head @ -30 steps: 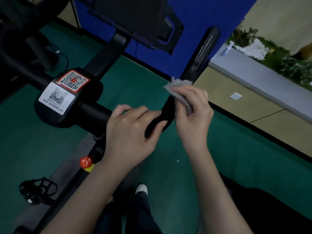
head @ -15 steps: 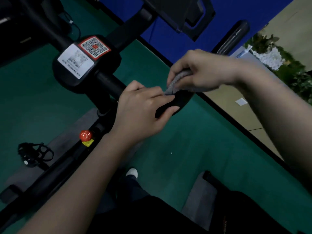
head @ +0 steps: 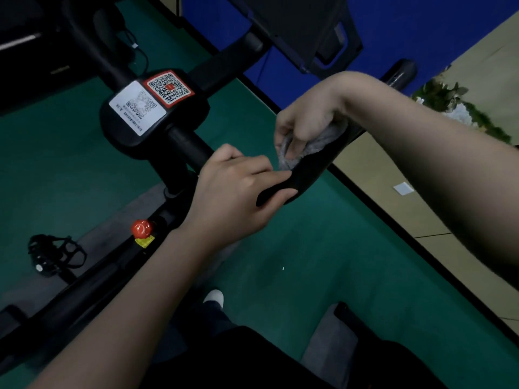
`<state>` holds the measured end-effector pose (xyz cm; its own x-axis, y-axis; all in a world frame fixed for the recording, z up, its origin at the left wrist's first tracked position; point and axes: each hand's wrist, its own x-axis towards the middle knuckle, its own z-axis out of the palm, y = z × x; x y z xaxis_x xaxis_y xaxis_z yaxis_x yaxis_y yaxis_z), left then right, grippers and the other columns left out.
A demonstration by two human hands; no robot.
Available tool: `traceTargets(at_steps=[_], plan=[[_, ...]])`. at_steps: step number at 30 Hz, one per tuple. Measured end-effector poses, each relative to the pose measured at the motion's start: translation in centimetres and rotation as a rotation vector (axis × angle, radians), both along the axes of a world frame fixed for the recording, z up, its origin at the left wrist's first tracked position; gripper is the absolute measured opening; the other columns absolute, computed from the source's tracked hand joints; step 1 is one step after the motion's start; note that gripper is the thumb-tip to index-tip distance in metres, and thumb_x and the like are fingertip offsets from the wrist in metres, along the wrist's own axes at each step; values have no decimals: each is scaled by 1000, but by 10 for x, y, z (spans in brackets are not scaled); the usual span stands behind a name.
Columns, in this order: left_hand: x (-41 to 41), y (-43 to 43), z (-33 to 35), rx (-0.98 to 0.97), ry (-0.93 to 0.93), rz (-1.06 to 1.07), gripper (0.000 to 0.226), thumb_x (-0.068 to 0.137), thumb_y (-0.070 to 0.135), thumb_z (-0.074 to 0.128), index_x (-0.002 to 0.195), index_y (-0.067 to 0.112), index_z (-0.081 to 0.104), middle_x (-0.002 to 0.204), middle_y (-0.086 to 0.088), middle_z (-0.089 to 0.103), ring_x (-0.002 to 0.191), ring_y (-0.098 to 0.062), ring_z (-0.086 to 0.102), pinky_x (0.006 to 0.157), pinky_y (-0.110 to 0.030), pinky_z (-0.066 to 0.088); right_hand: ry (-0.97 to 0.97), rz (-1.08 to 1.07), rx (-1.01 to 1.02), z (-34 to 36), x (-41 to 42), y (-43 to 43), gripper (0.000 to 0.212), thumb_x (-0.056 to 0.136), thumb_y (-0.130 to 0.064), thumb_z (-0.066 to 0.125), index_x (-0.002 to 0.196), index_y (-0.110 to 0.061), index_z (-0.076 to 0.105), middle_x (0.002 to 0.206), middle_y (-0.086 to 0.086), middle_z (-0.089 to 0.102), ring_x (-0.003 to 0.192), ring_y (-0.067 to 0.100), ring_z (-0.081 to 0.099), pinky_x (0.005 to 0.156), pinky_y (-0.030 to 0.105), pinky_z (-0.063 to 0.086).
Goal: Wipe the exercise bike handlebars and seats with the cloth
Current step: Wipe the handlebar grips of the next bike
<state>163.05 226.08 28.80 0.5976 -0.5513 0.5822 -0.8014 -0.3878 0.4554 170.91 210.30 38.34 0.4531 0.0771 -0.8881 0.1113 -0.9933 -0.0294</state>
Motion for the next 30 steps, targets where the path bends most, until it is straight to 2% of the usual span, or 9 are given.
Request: traceTargets(at_steps=[3, 6, 9, 13, 17, 20, 22, 27, 30], plan=[[0, 1, 0, -3, 4, -4, 26, 92, 42, 58, 101, 23, 74, 78, 8, 68, 63, -18, 59, 69, -32, 37, -29, 32, -115, -2, 4, 2, 12, 93, -20, 59, 104, -17, 56, 85, -7, 58, 70, 7, 54, 47, 9, 43], [-1, 2, 3, 29, 19, -9, 28, 92, 42, 57, 102, 22, 74, 77, 8, 68, 63, -18, 59, 69, -31, 37, -87, 37, -170, 3, 2, -2, 23, 95, -22, 57, 116, -14, 60, 96, -3, 62, 76, 11, 55, 53, 16, 41], [-1, 3, 7, 64, 51, -16, 29, 91, 42, 56, 102, 22, 74, 78, 7, 69, 65, -18, 60, 71, -31, 37, -182, -142, -114, 11, -7, -10, 17, 93, -17, 60, 108, -13, 66, 78, -6, 70, 60, 6, 60, 44, 19, 42], [-2, 3, 11, 96, 97, -21, 31, 90, 43, 56, 100, 20, 75, 78, 6, 69, 67, -18, 63, 73, -33, 41, -522, -100, 12, 7, -34, -22, 12, 90, -12, 57, 94, -19, 65, 88, -3, 65, 74, 13, 57, 61, 25, 41], [-3, -1, 17, 126, 147, 4, 35, 91, 46, 51, 95, 20, 75, 74, 5, 68, 67, -19, 62, 74, -36, 44, -1038, -187, 312, -19, -77, -31, 14, 91, -4, 54, 97, -7, 66, 86, -1, 60, 86, 19, 53, 71, 16, 28], [-6, -8, 21, 127, 187, 43, 40, 93, 47, 47, 97, 18, 74, 79, 2, 68, 68, -23, 63, 74, -40, 47, -1620, -473, 415, -51, -107, -30, 17, 90, 6, 53, 100, 1, 67, 95, 8, 65, 92, 24, 53, 81, 19, 36], [-9, -16, 23, 133, 197, 54, 42, 93, 47, 46, 102, 17, 73, 86, 1, 68, 68, -25, 63, 72, -40, 49, -1863, -757, 495, -72, -116, -15, 21, 88, 12, 52, 102, 6, 65, 99, 12, 64, 97, 29, 54, 88, 18, 39], [-11, -30, 24, 117, 217, 90, 33, 89, 42, 56, 108, 19, 69, 92, 3, 67, 66, -27, 64, 59, -34, 53, -2038, -1126, 669, -101, -129, 29, 21, 92, 1, 51, 111, -1, 58, 112, 0, 57, 111, 27, 54, 97, 22, 42], [-10, -30, 20, 130, 182, 102, 33, 88, 43, 57, 110, 22, 69, 95, 8, 66, 67, -19, 66, 56, -28, 49, -2048, -1459, 705, -93, -114, 22, 21, 93, 2, 50, 113, -1, 57, 111, 14, 60, 107, 28, 58, 93, 28, 47]])
